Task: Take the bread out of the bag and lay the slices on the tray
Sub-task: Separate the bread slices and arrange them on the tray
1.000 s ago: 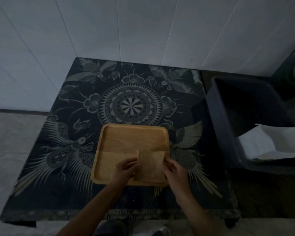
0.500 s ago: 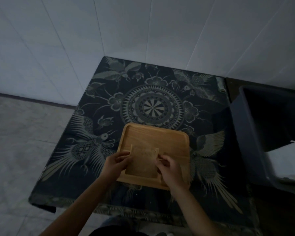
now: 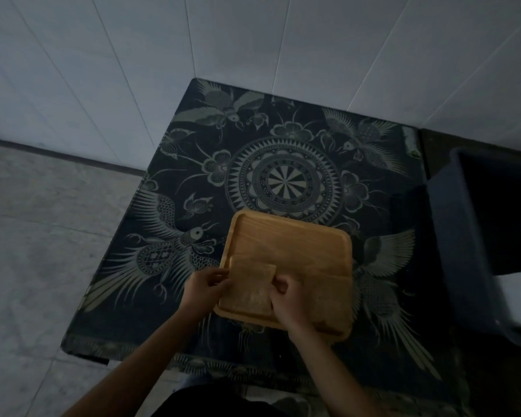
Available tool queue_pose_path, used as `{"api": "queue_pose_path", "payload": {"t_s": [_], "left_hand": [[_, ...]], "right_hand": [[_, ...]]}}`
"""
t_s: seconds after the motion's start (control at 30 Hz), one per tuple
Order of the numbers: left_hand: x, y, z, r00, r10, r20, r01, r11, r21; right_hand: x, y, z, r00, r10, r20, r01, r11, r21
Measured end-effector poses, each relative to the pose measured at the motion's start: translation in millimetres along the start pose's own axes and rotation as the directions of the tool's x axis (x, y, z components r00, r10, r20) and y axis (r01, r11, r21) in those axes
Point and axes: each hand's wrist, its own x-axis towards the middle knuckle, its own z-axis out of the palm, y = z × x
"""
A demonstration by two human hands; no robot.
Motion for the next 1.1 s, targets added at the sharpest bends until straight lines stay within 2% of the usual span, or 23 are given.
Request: {"api": "queue_pose_path", "payload": {"t_s": [0.17, 0.5, 0.9, 1.1], "left_hand": [[-0.7, -3.5, 3.8, 0.999, 0.039, -0.012, -0.037, 0.995, 0.096], [-1.0, -4.6, 7.6, 0.988, 0.149, -0.048, -0.134, 0.963, 0.232], [0.8, -11.1, 5.6, 0.977, 0.211, -0.034, -0.191, 0.933, 0.306], [3.3, -13.4, 4.8, 0.972, 0.233, -0.014, -0.218, 0.927, 0.306]], "right_hand": [[3.2, 7.5, 7.1, 0.999, 0.033, -0.004, -0.033, 0.999, -0.024], [3.6, 9.9, 9.1, 0.999, -0.009, -0.033, 0.005, 0.992, -0.125], [-3.1, 4.5, 10.2, 0.992, -0.099, -0.071, 0.076, 0.957, -0.280], [-6.8, 2.3, 8.6, 0.992, -0.109, -0.065, 0.089, 0.961, -0.263]]}}
